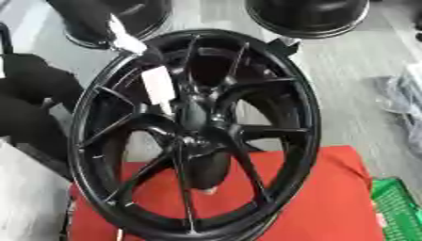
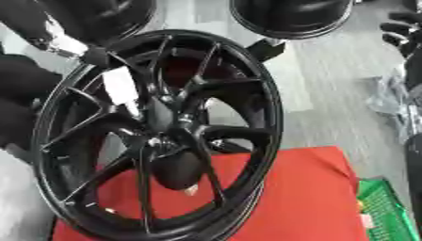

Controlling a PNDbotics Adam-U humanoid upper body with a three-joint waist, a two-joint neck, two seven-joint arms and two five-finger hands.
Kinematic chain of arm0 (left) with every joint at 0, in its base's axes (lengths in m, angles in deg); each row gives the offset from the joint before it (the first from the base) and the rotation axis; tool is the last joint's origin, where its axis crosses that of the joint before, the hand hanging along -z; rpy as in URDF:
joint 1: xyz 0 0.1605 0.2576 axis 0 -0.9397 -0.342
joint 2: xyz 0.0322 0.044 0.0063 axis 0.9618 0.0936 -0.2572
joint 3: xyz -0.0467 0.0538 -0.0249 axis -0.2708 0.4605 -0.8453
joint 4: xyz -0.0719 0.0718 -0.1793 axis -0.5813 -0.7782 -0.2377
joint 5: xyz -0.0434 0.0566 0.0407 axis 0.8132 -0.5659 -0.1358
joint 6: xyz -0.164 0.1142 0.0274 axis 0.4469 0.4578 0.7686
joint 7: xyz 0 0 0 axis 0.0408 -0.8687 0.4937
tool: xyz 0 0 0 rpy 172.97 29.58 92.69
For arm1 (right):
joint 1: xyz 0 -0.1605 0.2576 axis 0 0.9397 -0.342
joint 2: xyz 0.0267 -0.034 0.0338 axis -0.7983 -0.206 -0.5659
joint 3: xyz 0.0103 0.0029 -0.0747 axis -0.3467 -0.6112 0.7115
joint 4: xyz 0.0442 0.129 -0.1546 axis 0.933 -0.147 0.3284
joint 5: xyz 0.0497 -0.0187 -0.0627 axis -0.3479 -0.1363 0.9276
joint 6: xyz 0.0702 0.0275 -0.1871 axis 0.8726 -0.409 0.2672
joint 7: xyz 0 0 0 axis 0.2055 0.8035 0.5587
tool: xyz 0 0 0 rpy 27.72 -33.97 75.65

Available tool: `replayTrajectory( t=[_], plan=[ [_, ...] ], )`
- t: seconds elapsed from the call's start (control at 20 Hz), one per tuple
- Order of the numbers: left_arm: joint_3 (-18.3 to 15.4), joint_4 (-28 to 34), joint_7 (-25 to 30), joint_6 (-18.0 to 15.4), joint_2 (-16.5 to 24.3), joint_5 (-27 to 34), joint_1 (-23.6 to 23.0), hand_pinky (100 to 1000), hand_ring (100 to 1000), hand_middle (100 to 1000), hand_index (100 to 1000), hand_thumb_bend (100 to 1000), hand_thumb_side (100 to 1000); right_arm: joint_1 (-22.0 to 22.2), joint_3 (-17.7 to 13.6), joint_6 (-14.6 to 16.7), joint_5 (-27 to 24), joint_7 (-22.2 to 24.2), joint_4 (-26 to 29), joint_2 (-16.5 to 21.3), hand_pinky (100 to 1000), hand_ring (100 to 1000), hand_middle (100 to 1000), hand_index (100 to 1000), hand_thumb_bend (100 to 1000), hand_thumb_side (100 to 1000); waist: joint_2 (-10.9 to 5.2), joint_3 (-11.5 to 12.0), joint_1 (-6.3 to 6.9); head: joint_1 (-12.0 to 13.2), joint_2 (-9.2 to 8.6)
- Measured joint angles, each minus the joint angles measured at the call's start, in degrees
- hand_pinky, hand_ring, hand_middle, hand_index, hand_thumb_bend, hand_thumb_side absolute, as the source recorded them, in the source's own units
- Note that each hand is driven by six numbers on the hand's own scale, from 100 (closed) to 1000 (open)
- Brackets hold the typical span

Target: Pull the pin out of the wheel hub.

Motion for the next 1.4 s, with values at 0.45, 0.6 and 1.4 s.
replayTrajectory(
  t=[0.45,0.6,1.4],
  plan=[
    [0.4,0.1,0.0,0.0,0.0,0.0,-0.1,915,884,809,856,569,541,0.2,0.0,0.0,0.0,0.0,0.0,0.0,798,695,634,782,100,671,-0.06,0.0,0.16,0.0,0.00],
    [0.7,0.1,0.0,0.0,0.0,0.0,-0.1,915,884,809,856,572,537,0.3,0.0,-0.1,0.0,0.1,0.0,0.0,798,695,634,782,100,671,-0.06,0.0,0.18,0.0,0.00],
    [1.9,-0.2,0.0,-0.2,0.5,-2.9,-0.5,906,871,775,728,576,733,0.4,0.0,-0.2,0.0,0.1,0.0,0.0,798,695,634,783,100,672,-0.18,0.0,0.34,0.2,-0.02]
  ],
)
